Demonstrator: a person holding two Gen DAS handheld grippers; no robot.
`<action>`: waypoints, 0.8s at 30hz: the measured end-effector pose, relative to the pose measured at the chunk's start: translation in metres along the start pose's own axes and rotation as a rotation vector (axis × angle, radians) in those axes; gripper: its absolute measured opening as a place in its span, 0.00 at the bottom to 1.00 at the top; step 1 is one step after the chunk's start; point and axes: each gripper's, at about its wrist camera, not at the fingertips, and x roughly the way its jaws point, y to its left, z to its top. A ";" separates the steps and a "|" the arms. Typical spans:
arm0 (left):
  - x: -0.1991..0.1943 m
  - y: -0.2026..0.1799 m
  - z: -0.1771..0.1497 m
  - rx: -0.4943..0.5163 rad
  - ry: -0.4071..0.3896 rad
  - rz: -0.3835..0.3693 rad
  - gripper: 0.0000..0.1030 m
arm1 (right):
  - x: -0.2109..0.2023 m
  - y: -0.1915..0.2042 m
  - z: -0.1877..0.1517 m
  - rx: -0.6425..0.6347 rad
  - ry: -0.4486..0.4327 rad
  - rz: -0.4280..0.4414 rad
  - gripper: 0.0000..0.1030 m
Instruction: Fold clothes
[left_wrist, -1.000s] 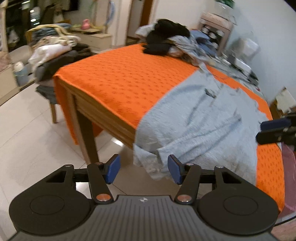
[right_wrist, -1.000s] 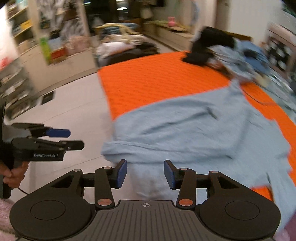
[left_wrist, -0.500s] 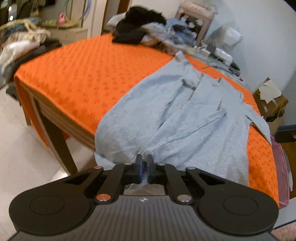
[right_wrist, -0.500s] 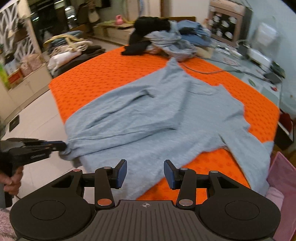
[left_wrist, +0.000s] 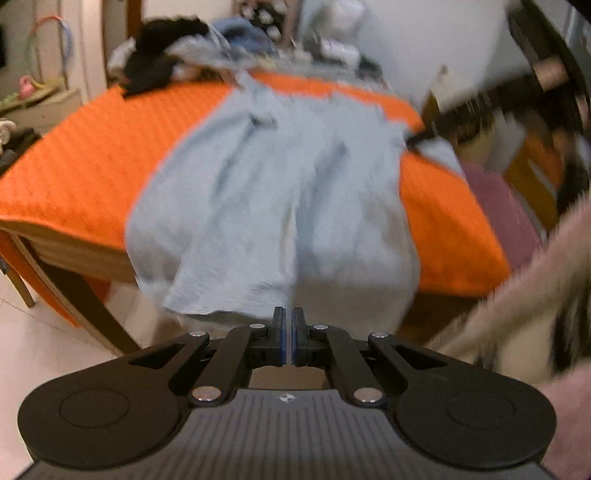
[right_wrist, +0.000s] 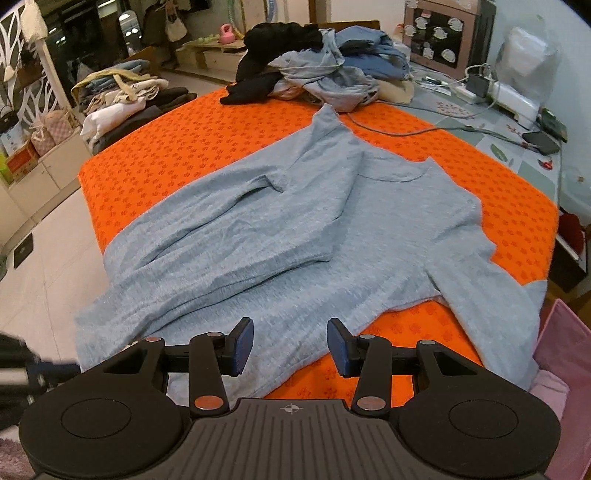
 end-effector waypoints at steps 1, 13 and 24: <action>0.001 0.000 -0.004 -0.005 0.012 0.007 0.04 | 0.002 -0.001 0.001 0.001 0.001 0.005 0.46; -0.008 0.031 0.039 -0.206 -0.074 0.191 0.07 | 0.031 -0.034 0.024 0.203 -0.021 0.115 0.34; 0.039 0.057 0.130 -0.191 -0.079 0.185 0.25 | 0.082 -0.055 0.035 0.521 -0.019 0.164 0.34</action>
